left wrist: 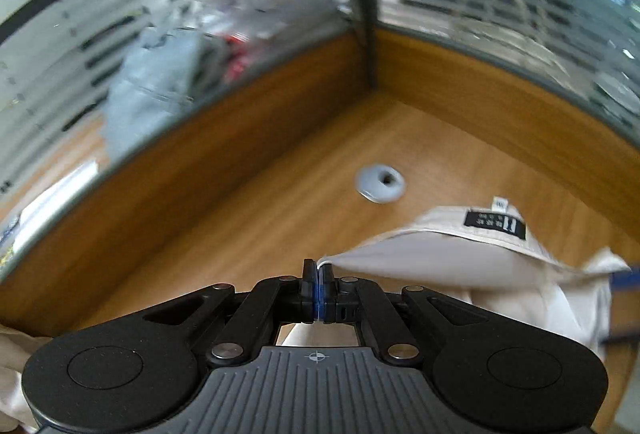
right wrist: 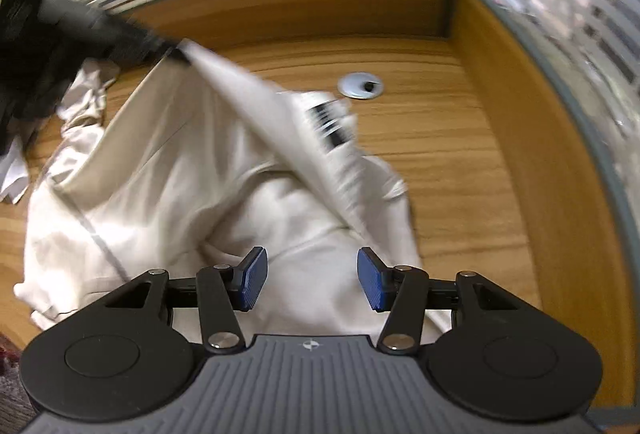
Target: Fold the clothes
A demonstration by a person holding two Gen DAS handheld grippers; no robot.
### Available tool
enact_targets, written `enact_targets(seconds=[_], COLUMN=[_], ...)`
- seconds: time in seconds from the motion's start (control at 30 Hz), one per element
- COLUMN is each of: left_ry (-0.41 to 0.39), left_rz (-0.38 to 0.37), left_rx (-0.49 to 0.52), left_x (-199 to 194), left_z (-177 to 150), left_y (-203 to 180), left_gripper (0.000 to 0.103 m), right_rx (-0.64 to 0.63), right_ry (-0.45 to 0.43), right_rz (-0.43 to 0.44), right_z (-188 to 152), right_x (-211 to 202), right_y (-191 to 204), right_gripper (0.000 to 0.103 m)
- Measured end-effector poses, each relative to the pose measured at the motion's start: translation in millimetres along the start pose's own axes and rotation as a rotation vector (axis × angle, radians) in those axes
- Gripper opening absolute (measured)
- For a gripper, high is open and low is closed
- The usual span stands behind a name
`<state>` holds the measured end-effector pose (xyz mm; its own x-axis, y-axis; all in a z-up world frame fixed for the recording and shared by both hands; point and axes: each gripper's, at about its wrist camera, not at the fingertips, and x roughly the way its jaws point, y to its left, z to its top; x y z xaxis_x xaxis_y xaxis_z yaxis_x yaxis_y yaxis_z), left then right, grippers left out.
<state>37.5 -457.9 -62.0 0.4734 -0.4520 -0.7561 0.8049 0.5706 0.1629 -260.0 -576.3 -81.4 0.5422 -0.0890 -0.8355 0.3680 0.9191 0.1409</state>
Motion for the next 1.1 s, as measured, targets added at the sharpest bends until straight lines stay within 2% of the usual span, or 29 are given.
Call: enact_targets(seconds=[0.13, 0.3, 0.4, 0.6, 0.77, 0.83, 0.97, 1.03, 1.07, 1.1], left_ry=[0.025, 0.071, 0.099, 0.155, 0.206, 0.222, 0.273, 0.288, 0.294, 0.3], left_rz=[-0.025, -0.088, -0.141, -0.25, -0.315, -0.325, -0.321, -0.308, -0.305, -0.303], left_rx=[-0.038, -0.088, -0.098, -0.101, -0.104, -0.098, -0.076, -0.06, -0.055, -0.051], left_x=[6, 13, 11, 13, 29, 38, 58, 63, 64, 66], left_z=[8, 10, 3, -26, -34, -35, -42, -46, -48, -50], left_y=[8, 12, 5, -26, -40, -44, -52, -54, -54, -53], left_gripper=[0.005, 0.043, 0.046, 0.047, 0.047, 0.047, 0.047, 0.045, 0.04, 0.02], right_rx=[-0.029, -0.045, -0.042, -0.047, -0.1, -0.119, -0.123, -0.107, -0.095, -0.083], right_ry=[0.011, 0.026, 0.032, 0.057, 0.099, 0.117, 0.156, 0.162, 0.161, 0.159], right_rz=[0.045, 0.066, 0.071, 0.086, 0.104, 0.102, 0.08, 0.07, 0.071, 0.073], right_z=[7, 12, 18, 37, 51, 52, 49, 46, 45, 45], right_x=[15, 29, 41, 72, 93, 101, 116, 119, 117, 115], right_y=[12, 16, 13, 3, 9, 10, 7, 4, 4, 3], right_gripper=[0.056, 0.056, 0.056, 0.056, 0.056, 0.044, 0.03, 0.005, 0.003, 0.002])
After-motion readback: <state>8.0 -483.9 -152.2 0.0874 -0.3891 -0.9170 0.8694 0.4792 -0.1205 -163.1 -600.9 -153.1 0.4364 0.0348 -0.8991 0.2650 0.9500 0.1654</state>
